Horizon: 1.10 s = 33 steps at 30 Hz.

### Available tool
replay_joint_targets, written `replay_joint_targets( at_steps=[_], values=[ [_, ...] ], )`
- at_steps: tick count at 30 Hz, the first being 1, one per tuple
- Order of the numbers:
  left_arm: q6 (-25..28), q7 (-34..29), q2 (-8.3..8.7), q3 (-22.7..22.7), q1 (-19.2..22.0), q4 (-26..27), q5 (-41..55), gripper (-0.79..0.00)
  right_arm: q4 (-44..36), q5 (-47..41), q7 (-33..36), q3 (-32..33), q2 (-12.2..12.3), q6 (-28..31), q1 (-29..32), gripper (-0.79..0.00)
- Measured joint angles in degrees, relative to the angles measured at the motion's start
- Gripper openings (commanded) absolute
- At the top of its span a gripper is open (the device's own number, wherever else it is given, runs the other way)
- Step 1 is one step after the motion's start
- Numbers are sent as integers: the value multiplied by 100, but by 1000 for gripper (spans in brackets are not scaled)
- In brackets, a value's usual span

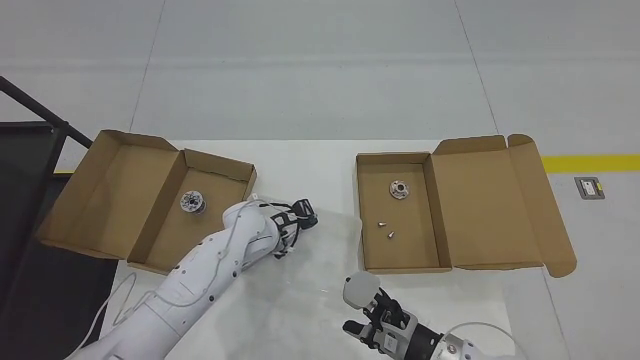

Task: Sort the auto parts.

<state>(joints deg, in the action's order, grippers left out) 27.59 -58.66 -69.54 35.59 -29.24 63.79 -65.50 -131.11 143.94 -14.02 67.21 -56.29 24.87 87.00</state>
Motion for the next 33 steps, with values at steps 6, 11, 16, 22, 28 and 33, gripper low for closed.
replay_joint_targets(
  at_steps=[6,11,16,22,28,33],
  values=[
    [5,9,-26,71,15,-25,0,-785,0,0,0,0,0,0,0,0],
    [-52,-74,59,334,-80,316,4,-785,0,0,0,0,0,0,0,0],
    [-163,-275,248,785,-461,1207,36,-785,0,0,0,0,0,0,0,0],
    [-140,-231,583,1719,-1273,2692,47,-785,0,0,0,0,0,0,0,0],
    [-32,275,841,2786,-2080,3872,56,-785,0,0,0,0,0,0,0,0],
    [471,1083,978,3706,-2419,4289,583,-785,0,0,0,0,0,0,0,0]
  ],
)
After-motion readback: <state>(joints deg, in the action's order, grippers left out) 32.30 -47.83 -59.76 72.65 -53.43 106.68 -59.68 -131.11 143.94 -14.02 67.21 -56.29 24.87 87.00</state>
